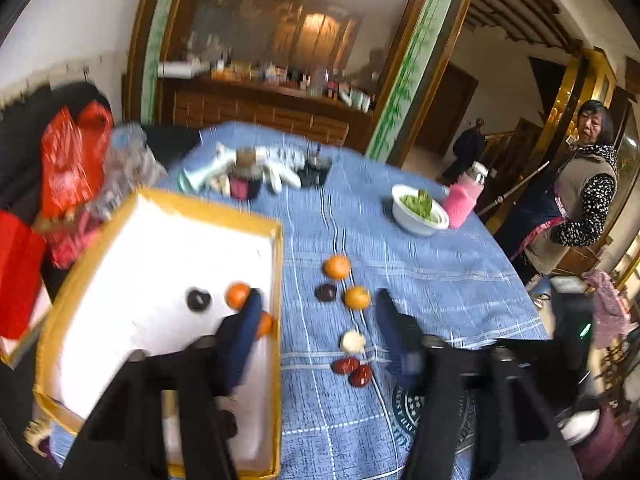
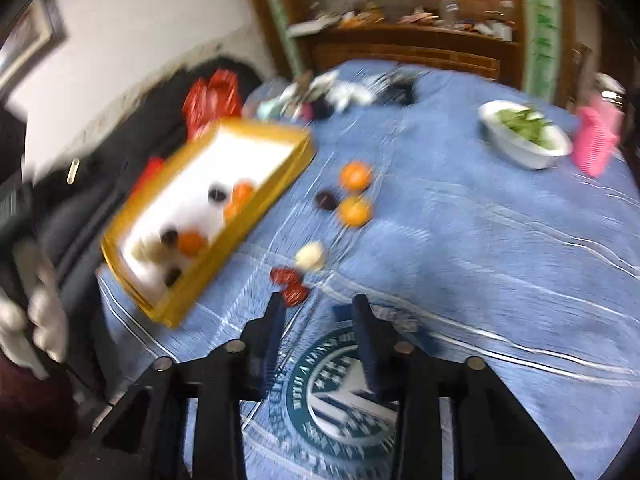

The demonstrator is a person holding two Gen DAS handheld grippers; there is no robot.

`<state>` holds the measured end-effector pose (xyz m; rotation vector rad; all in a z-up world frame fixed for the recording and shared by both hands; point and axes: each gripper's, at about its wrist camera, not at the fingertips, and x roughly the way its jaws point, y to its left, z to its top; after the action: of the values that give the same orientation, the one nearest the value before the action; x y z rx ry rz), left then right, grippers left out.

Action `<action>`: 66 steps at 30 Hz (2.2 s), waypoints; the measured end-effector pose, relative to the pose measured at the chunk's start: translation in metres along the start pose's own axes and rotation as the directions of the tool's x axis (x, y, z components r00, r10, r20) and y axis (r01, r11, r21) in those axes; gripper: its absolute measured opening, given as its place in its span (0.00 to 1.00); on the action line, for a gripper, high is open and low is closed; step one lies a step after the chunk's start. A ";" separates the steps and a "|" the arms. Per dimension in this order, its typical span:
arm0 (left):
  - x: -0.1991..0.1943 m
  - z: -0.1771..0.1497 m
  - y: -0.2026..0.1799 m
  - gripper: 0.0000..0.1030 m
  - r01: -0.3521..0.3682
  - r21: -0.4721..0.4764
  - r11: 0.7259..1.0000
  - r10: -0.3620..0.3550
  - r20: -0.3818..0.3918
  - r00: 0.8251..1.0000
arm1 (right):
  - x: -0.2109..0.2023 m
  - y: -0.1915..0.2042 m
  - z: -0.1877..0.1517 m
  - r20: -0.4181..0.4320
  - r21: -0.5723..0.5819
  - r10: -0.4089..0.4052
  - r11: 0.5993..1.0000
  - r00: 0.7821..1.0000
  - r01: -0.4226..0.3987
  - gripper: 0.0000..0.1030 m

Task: Organize fruits
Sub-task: 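Move both tools toward the red dates on the cloth, then grasp a red date with the right gripper while the left gripper grasps another date, then release both red dates into the white tray from both grippers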

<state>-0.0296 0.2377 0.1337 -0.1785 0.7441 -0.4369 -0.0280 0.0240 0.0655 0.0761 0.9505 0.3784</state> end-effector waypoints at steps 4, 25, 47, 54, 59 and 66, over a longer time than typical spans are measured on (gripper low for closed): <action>0.020 -0.001 0.011 0.50 -0.015 -0.043 0.999 0.013 -0.040 0.999 | 0.046 0.020 -0.001 -0.007 -0.123 0.004 0.992 1.000 -0.005 0.36; 0.086 -0.018 -0.013 0.51 0.006 -0.048 0.999 -0.016 -0.197 0.980 | 0.085 0.019 -0.003 0.011 -0.146 -0.007 0.989 1.000 0.008 0.30; 0.143 -0.060 -0.051 0.28 -0.043 0.264 0.964 0.131 -0.328 0.935 | 0.023 -0.028 -0.036 0.087 0.061 0.070 0.995 0.994 -0.075 0.20; 0.122 -0.057 -0.049 0.27 -0.030 0.177 0.984 0.079 -0.275 0.958 | 0.014 -0.019 -0.038 0.094 0.053 0.065 0.996 0.993 -0.070 0.20; 0.068 -0.036 -0.006 0.28 -0.036 0.004 0.999 0.037 -0.150 0.988 | 0.009 -0.004 -0.025 0.097 0.037 0.089 0.995 0.991 -0.093 0.20; 0.022 -0.017 0.094 0.28 -0.174 -0.196 0.965 0.162 -0.075 0.984 | 0.030 0.036 0.013 0.076 0.042 0.244 0.968 0.967 -0.248 0.20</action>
<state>0.0031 0.3126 0.0790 -0.2918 0.8540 -0.2050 -0.0122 0.0693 0.0582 0.2543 0.8831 0.5774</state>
